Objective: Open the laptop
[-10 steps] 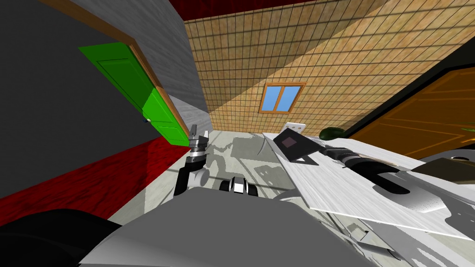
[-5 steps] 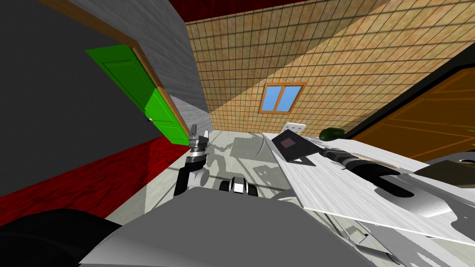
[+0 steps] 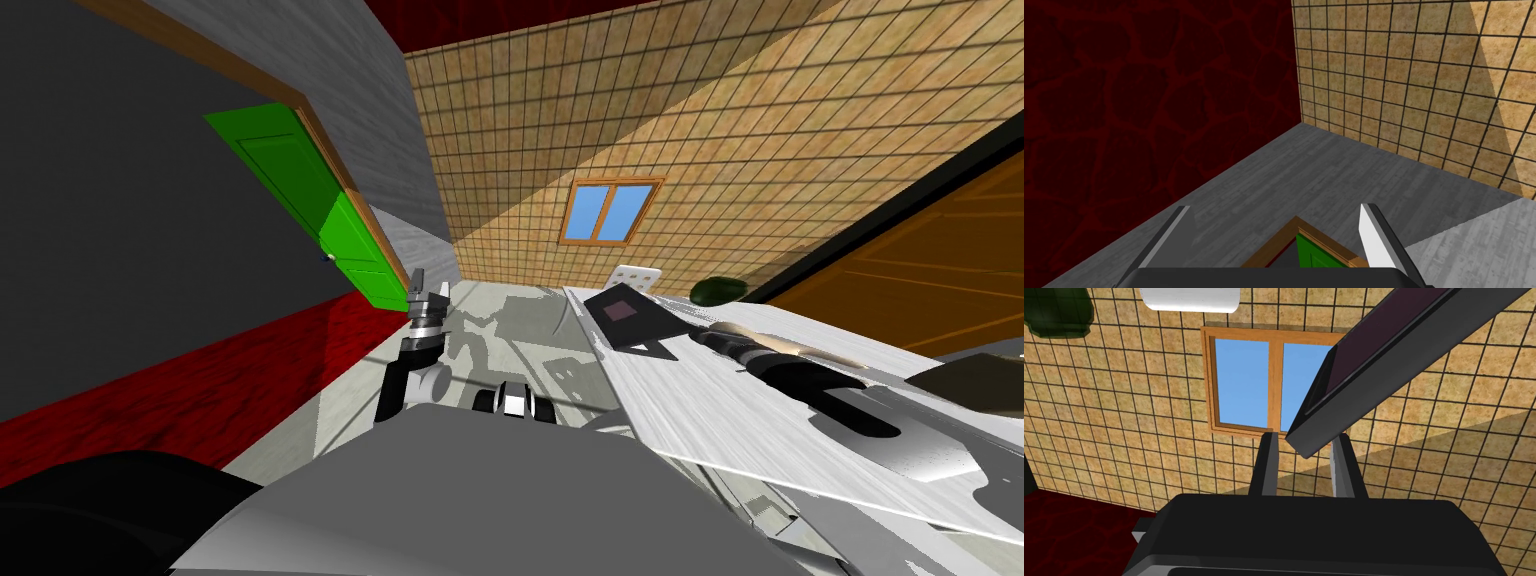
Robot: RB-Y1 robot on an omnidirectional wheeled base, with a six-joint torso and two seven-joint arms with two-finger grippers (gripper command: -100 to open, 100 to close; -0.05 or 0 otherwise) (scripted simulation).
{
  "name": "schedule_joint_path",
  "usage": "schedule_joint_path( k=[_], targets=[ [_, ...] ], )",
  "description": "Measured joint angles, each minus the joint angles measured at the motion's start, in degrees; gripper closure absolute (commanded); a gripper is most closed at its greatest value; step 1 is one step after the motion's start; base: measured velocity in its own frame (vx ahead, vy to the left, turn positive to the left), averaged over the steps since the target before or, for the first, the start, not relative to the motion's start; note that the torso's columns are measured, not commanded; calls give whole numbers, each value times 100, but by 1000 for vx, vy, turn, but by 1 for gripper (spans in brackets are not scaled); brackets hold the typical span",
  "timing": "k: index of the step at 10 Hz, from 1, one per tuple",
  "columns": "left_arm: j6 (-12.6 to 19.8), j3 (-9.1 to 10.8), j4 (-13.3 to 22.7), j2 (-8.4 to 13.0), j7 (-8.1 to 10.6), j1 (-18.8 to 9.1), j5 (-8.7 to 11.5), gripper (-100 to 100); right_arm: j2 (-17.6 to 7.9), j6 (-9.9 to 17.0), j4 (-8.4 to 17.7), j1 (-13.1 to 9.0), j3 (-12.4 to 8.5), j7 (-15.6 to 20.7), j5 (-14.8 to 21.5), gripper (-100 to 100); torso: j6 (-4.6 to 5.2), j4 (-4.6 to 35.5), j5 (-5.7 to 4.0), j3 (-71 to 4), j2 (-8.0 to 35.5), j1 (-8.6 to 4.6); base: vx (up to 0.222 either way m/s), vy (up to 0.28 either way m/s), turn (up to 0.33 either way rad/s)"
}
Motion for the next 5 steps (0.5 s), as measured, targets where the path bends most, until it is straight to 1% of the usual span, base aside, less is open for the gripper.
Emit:
schedule_joint_path(
  k=[1, 2, 3, 4, 5],
  targets=[
    [0, 0, 0, 0, 0, 0, 0, 0, 87, -96, 53, 42, -8, -80, -83, 100, 6, -6, -8, -2, -5, -1, -21, -121, 53],
    [0, 0, 0, 0, 0, 0, 0, 0, 159, -173, 128, 14, 48, -163, -157, 100, 7, -8, -11, -3, -7, 3, -13, -111, 62],
    [0, 0, 0, 0, 0, 1, 0, 0, 217, -246, 170, 56, 61, -256, -244, 100, 12, -8, -8, -2, -5, 13, -5, -109, 52],
    [0, 0, 0, 0, 0, 1, 0, 0, 286, -283, 238, 11, 149, -353, -312, 100, -4, -9, -6, -4, -10, 23, -10, -102, 69],
    [0, 0, 0, 0, 0, 1, 0, 0, 378, -261, 152, 118, 128, -431, -395, 100, -7, -10, -5, -2, -6, 40, -13, -56, 34]
  ],
)
